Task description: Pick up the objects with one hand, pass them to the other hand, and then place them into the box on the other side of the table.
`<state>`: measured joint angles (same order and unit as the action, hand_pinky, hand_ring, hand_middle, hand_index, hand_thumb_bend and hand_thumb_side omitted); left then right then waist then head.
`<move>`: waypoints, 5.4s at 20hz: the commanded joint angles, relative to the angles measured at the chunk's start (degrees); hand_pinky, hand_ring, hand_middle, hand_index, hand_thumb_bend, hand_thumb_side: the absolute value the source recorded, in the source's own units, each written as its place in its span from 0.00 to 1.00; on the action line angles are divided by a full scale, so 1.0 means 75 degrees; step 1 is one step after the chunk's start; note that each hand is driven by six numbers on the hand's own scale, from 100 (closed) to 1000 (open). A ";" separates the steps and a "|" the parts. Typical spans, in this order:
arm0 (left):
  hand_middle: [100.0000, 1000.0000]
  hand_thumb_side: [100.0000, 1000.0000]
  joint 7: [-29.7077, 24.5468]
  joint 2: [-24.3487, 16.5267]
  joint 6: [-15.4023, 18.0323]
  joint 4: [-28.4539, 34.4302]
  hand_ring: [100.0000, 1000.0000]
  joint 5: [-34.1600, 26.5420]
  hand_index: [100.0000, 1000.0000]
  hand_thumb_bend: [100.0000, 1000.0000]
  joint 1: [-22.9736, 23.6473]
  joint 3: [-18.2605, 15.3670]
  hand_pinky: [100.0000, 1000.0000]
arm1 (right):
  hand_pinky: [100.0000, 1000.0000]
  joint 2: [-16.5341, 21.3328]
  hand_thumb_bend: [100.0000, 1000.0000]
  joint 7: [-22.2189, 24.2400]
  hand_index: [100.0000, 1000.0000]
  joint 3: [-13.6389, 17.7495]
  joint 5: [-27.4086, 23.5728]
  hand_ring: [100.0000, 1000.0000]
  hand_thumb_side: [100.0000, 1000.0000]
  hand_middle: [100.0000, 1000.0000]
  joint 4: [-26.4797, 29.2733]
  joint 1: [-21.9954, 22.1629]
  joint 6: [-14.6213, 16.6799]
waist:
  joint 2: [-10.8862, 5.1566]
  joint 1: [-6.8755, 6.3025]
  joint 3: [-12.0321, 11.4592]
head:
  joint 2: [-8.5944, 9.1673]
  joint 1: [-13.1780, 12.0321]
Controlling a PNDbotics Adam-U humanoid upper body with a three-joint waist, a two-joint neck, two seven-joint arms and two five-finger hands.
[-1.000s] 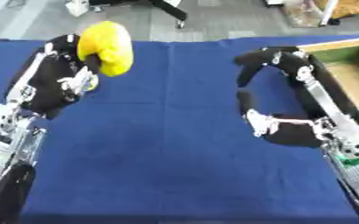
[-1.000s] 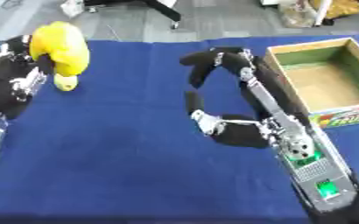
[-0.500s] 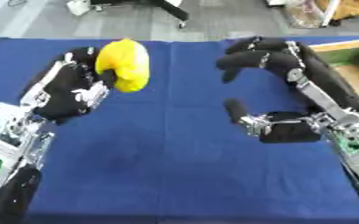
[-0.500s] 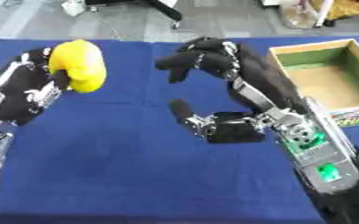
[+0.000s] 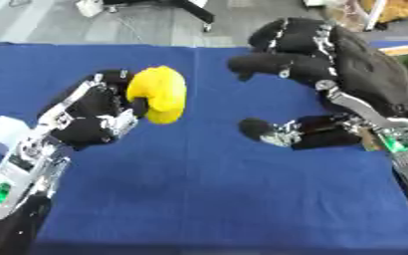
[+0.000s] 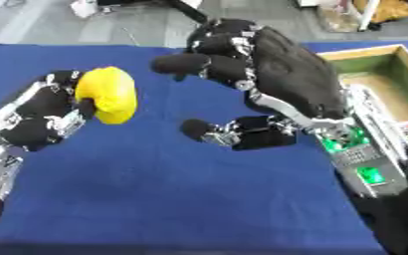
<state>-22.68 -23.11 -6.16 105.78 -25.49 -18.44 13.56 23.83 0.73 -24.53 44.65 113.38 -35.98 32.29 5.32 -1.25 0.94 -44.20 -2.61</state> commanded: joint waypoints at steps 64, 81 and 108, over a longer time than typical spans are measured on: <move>0.44 0.00 -0.0218 -0.0588 -0.0604 0.1060 0.59 -0.0239 0.51 0.00 -0.0900 0.0741 0.66 | 1.00 0.0092 0.26 -0.1820 0.63 -0.0971 0.0655 0.87 0.00 0.77 0.0161 -0.0534 -0.0108 | -0.0137 0.0124 -0.0160 | 0.0012 0.0017; 0.44 0.00 -0.0178 -0.0688 -0.0481 0.1133 0.60 0.0085 0.52 0.00 -0.0858 0.0738 0.67 | 1.00 0.0365 0.37 0.0293 0.91 -0.0981 -0.0385 1.00 0.00 0.94 0.0161 -0.0861 0.0417 | -0.0164 0.0178 -0.0133 | 0.0012 -0.0059; 0.44 0.00 -0.0133 -0.0603 -0.0500 0.1175 0.60 -0.0152 0.52 0.00 -0.0904 0.0780 0.67 | 0.91 0.0297 0.19 -0.2388 0.59 -0.0910 0.0892 0.75 0.00 0.46 0.0161 -0.0925 -0.0420 | -0.0156 0.0178 -0.0182 | 0.0012 -0.0037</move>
<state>-23.73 -26.85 -10.00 113.61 -26.27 -24.32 19.61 25.96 -15.92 -31.79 50.76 113.40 -42.27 29.58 5.32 -0.56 -0.38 -44.21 -2.93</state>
